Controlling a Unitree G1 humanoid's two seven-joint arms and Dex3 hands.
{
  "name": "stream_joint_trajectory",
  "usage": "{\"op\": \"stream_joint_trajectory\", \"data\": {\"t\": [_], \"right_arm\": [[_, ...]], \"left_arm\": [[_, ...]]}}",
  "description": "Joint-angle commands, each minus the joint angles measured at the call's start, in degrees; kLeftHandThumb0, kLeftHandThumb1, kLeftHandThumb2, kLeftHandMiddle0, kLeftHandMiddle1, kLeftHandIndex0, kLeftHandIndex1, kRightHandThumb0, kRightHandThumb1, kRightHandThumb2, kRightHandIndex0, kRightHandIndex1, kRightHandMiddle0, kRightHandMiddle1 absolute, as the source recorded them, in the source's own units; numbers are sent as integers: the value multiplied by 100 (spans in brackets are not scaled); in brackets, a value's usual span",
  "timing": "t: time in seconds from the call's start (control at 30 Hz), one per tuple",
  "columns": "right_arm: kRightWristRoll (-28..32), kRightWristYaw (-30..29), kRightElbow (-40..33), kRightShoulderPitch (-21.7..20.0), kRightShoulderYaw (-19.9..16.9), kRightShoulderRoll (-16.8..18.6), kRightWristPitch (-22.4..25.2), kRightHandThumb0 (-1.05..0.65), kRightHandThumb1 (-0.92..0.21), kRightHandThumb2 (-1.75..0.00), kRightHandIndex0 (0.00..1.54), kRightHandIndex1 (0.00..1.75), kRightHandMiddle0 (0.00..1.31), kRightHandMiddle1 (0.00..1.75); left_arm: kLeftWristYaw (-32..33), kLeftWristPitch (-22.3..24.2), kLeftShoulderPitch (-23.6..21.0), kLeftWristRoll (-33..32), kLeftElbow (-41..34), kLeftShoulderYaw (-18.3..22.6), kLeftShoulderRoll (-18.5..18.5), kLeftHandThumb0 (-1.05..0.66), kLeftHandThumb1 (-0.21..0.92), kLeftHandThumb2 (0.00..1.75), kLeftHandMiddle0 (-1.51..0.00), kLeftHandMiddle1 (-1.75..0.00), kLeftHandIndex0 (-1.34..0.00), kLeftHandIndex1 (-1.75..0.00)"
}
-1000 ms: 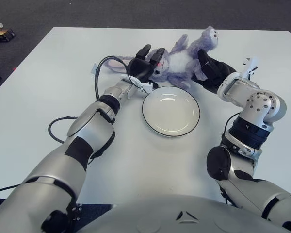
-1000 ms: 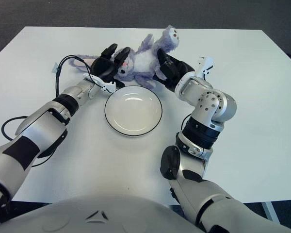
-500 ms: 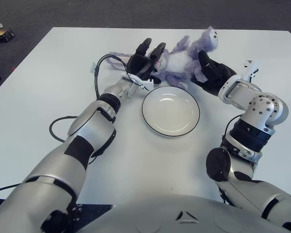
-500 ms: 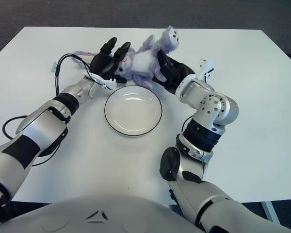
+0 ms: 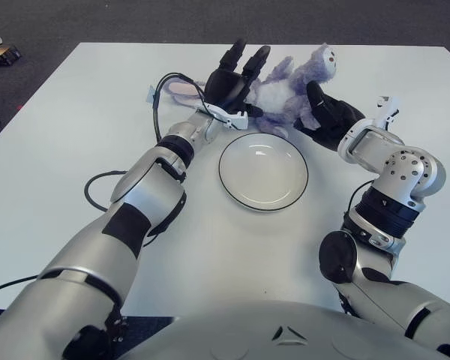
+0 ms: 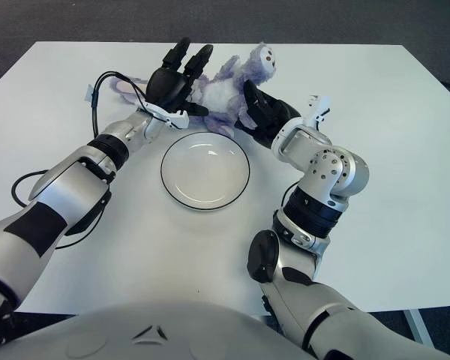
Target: Put the doll into the plate.
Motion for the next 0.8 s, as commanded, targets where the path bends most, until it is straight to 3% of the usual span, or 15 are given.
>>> {"op": "stream_joint_trajectory", "data": {"t": [0.0,0.3,0.77], "right_arm": [[101,85,-110,28,8,-24,-48,17,-61,-64,87,175,65,175],[107,149,-204,118,40,-15,-92,17,-61,-65,87,175,65,175],[128,234,-449,279,103,8,-109,16,-61,-63,87,175,66,175]], "left_arm": [[-248,-121,-212,59,53,-63,86,-98,91,0,-16,0,-24,-2],[-1138,-160,-316,-38,83,-21,102,-96,89,0,-16,0,-24,-2],[-3262,-159,-625,-377,100,225,152,-95,87,0,-13,0,-22,0]]}}
